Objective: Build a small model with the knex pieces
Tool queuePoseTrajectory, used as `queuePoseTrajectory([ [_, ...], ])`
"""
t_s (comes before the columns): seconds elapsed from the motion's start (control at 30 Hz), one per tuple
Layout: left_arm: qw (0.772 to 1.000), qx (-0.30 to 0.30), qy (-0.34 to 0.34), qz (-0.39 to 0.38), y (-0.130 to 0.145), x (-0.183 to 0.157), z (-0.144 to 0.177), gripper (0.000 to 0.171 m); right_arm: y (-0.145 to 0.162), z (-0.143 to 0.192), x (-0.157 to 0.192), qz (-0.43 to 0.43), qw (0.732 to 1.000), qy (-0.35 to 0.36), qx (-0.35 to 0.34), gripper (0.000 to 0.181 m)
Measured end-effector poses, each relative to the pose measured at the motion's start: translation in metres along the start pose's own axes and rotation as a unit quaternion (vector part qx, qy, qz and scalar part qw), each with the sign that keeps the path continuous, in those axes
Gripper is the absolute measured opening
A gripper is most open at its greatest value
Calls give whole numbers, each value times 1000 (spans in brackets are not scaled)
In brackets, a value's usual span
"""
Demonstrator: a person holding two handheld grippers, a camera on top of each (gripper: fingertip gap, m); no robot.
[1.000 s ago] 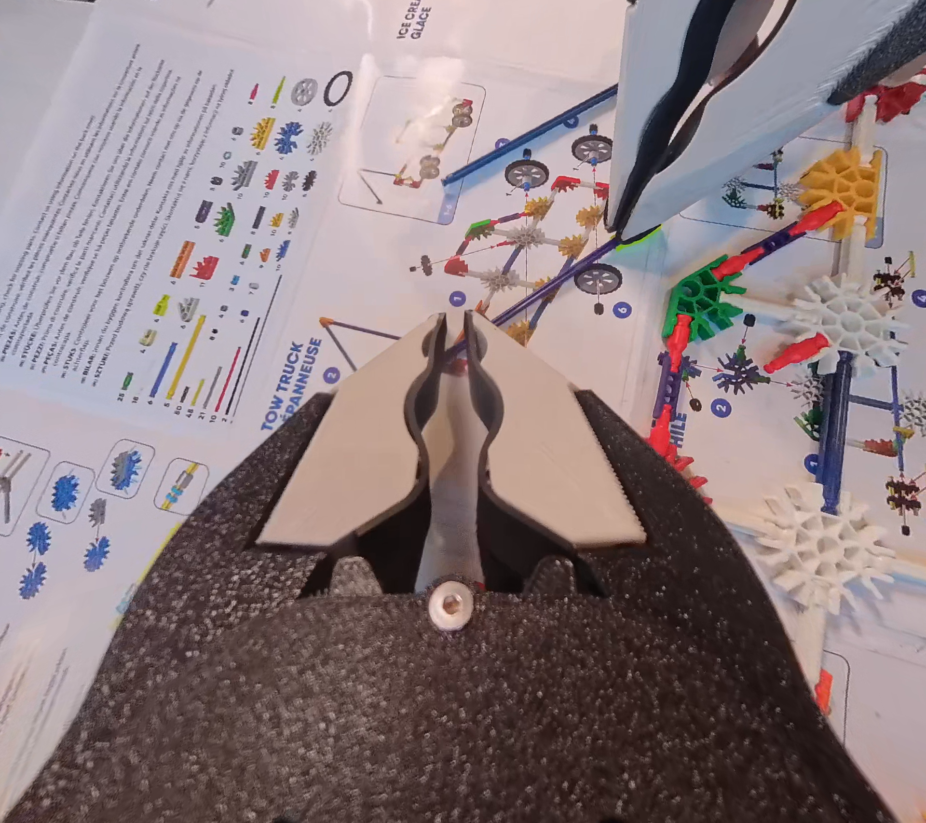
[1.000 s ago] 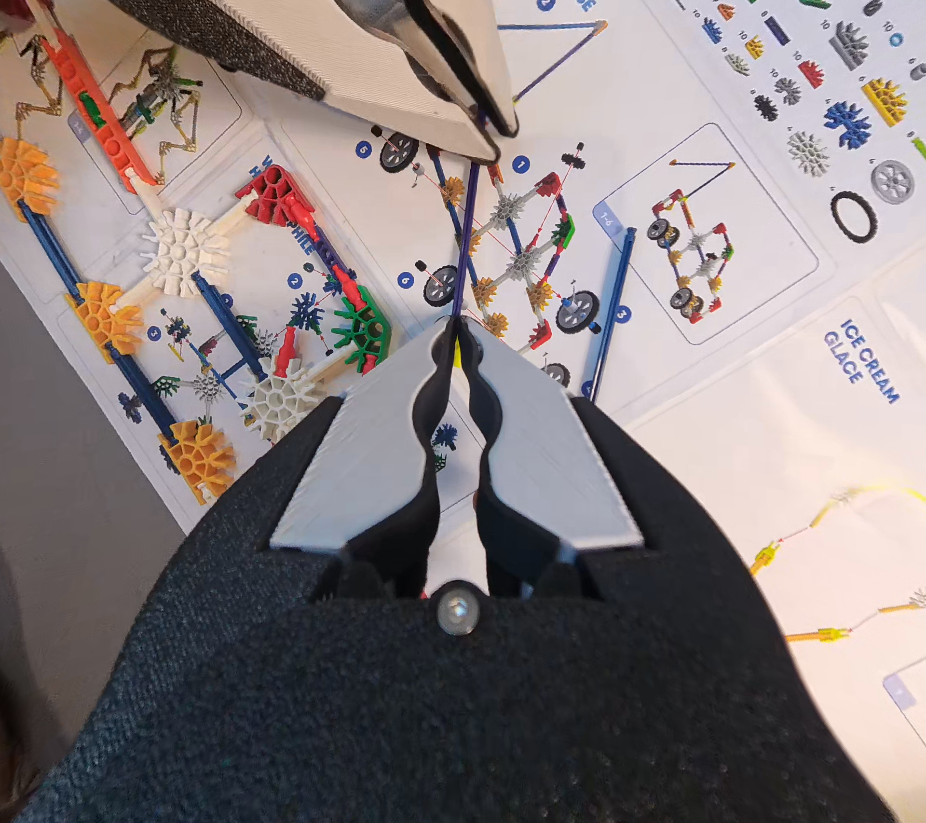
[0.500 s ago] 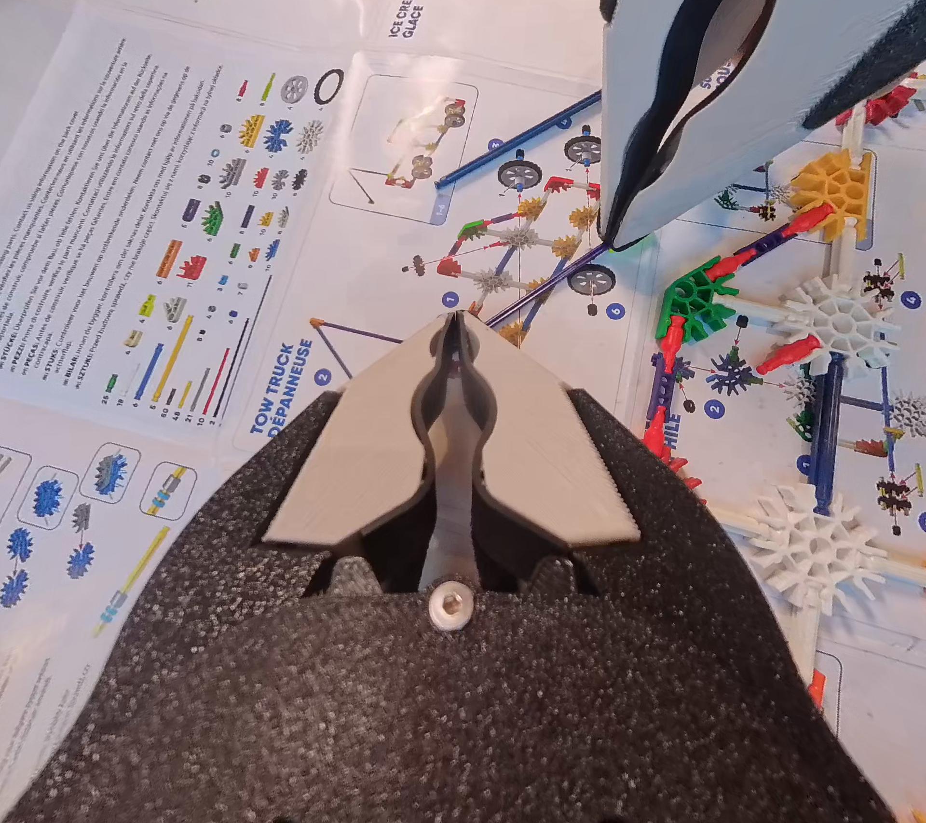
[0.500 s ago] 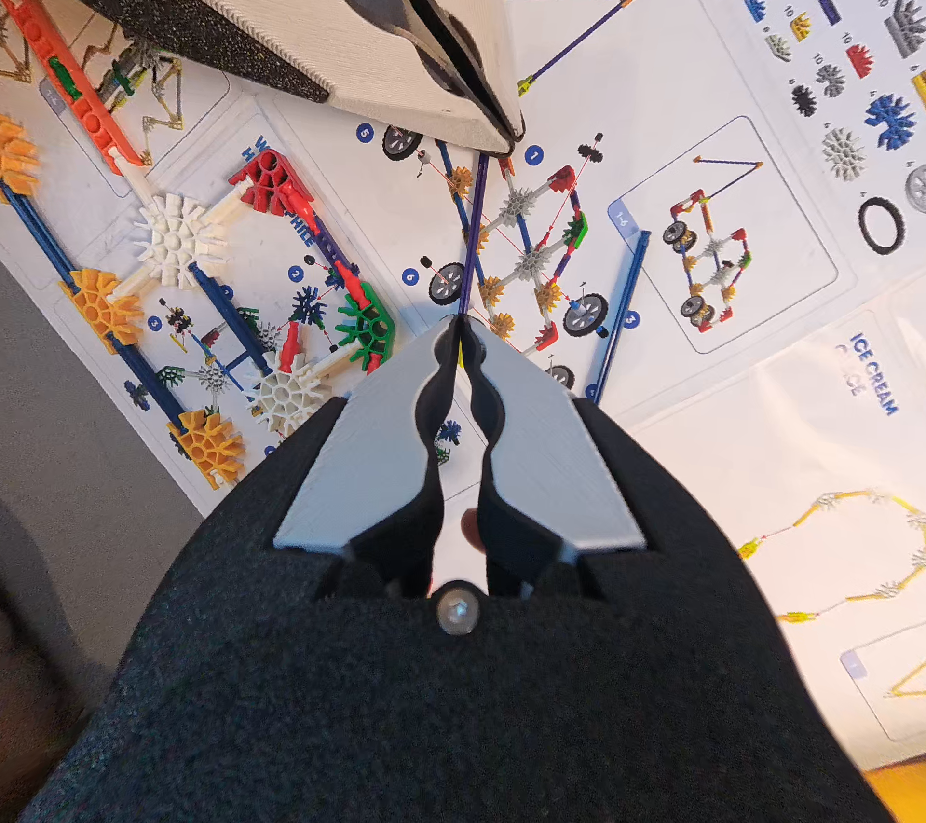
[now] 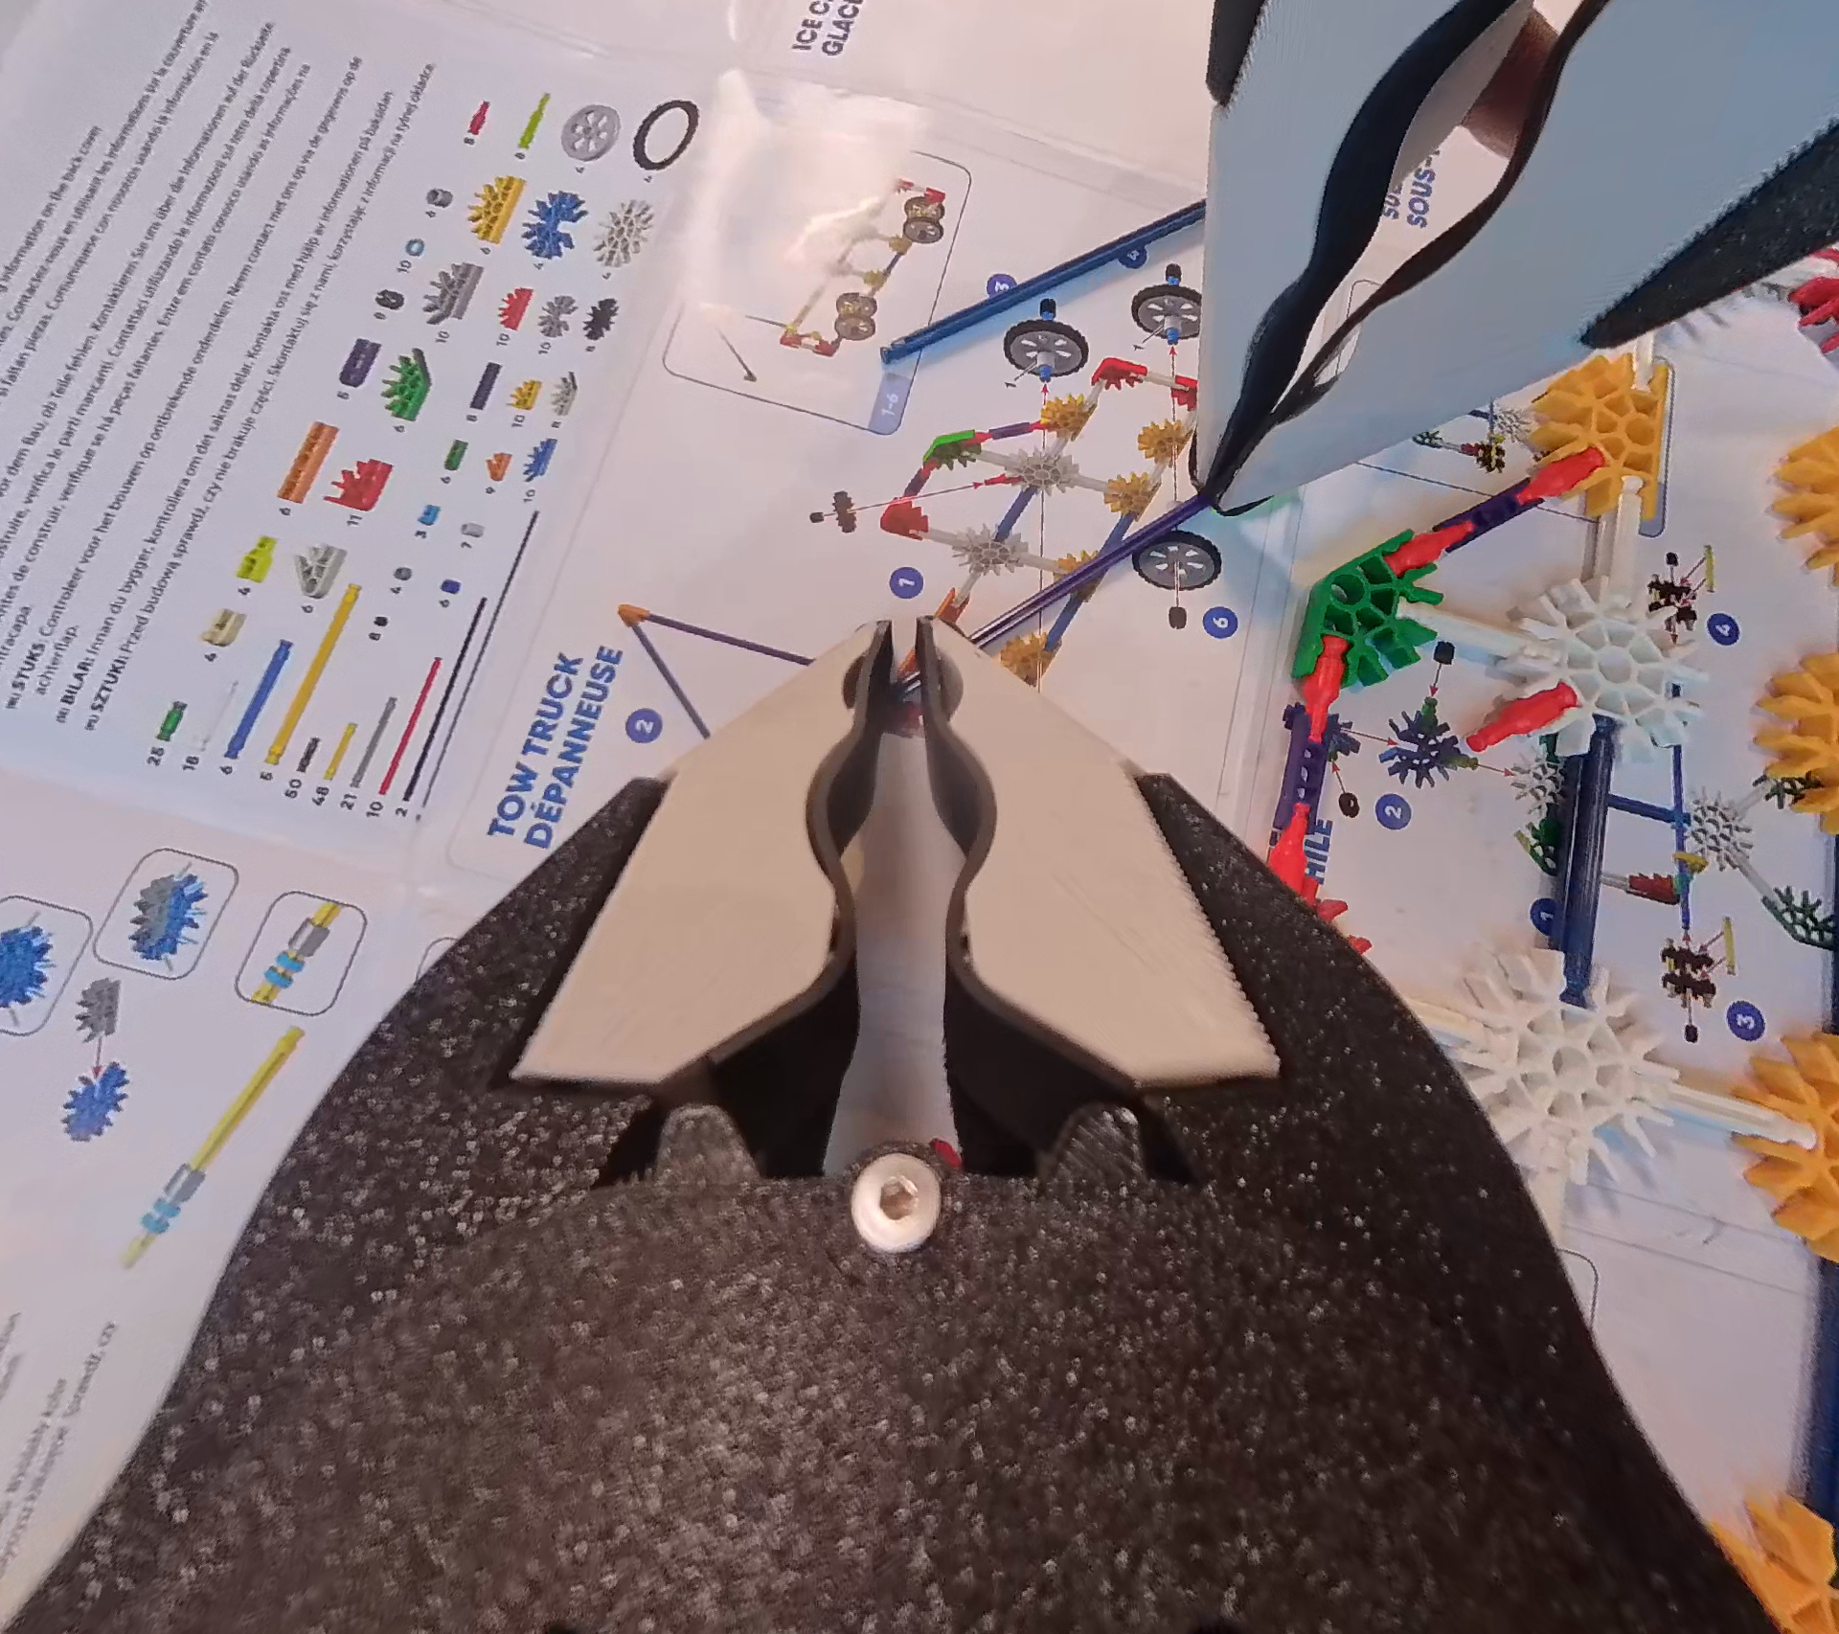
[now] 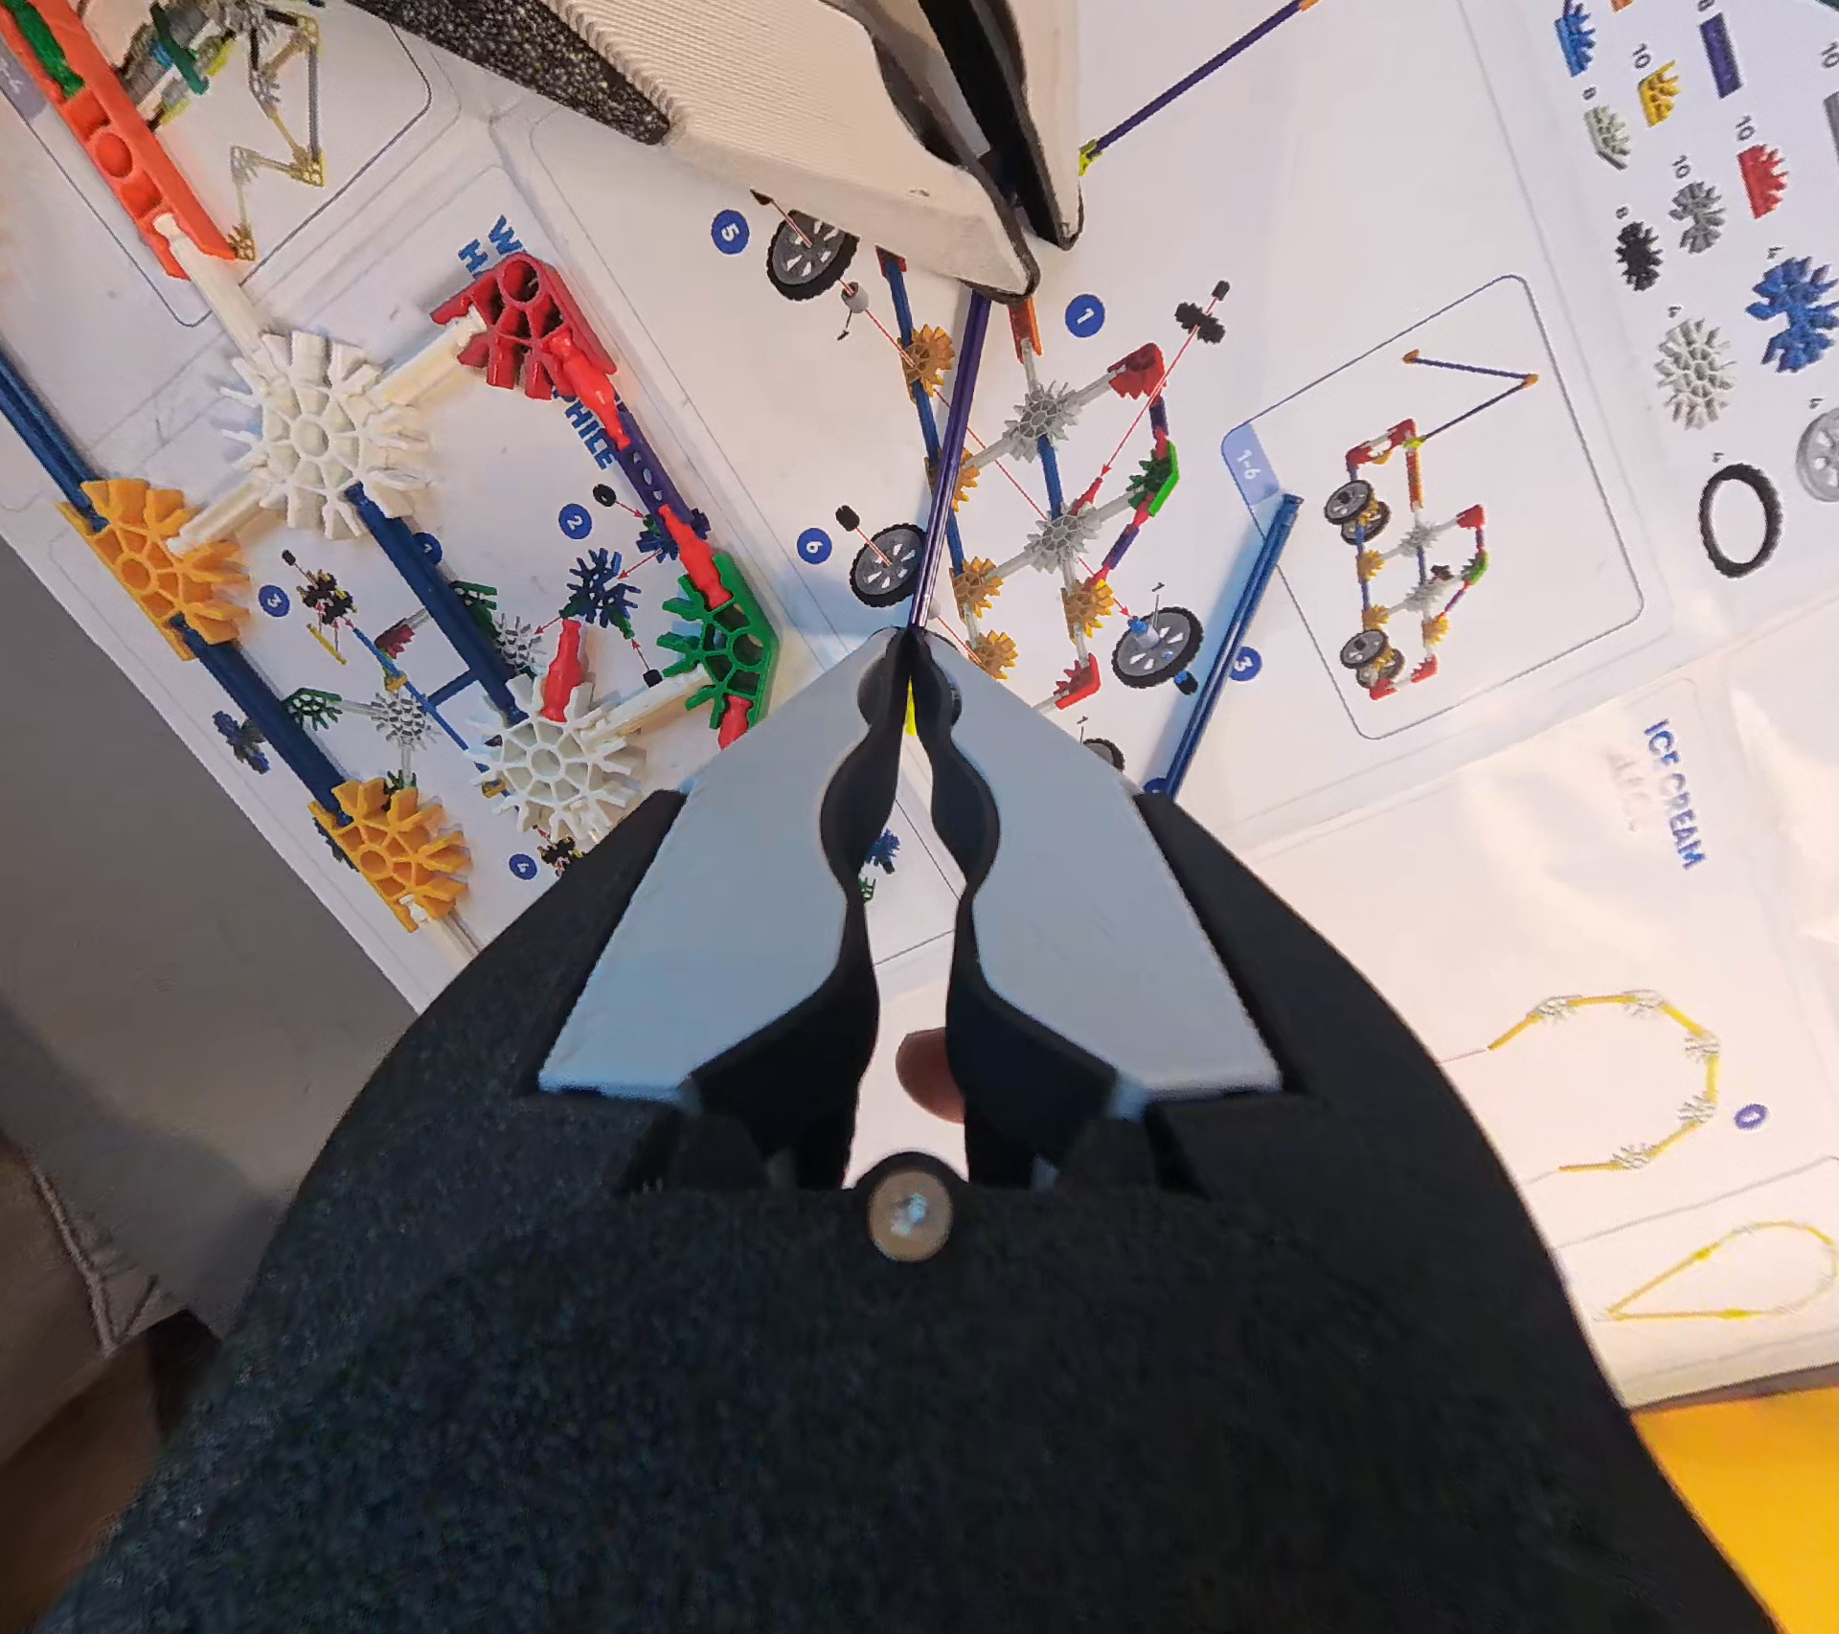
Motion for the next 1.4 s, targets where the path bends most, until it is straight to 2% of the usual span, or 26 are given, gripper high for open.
queuePoseTrajectory([
  [0.33,1000,-3,-11,-12,1,-1,0,1,0,0,1,21,1000,17,6,0],
  [0.43,1000,-3,-16,-8,1,0,0,0,0,3,-7,-13,998,28,-47,0],
  [0.53,1000,-3,-18,-9,1,0,0,0,-1,24,-7,-55,989,30,-130,5],
  [0.67,1000,-1,-17,-9,1,0,0,0,13,27,-3,-61,988,42,-134,11],
  [0.83,1000,2,-20,-19,1,-1,5,10,15,8,4,-40,990,40,-129,19],
  [0.97,1000,-6,-7,-24,-2,-8,8,11,14,2,4,-22,991,43,-126,9],
  [1.07,999,-23,32,-23,-7,-21,14,14,10,5,4,25,986,68,-151,9],
  [1.17,996,-30,87,-13,-10,-37,21,23,-2,18,8,133,959,146,-202,9],
  [1.2,995,-28,96,-11,-9,-39,23,30,-4,23,9,182,942,189,-211,9],
  [1.27,993,-32,115,-11,-10,-45,27,31,-8,33,16,270,900,260,-221,9],
  [1.4,988,-34,148,-30,-13,-60,37,28,-9,38,26,388,825,359,-199,9],
])
Point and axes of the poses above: each gripper's, where its closed fingertips meet, z back along the fingers, y out of its underside, x = y × z across the jaws, the point moved 1 cm from there along z, back along the fingers, and after that the axes turned 11 degrees about z, right-handed, at the moved point
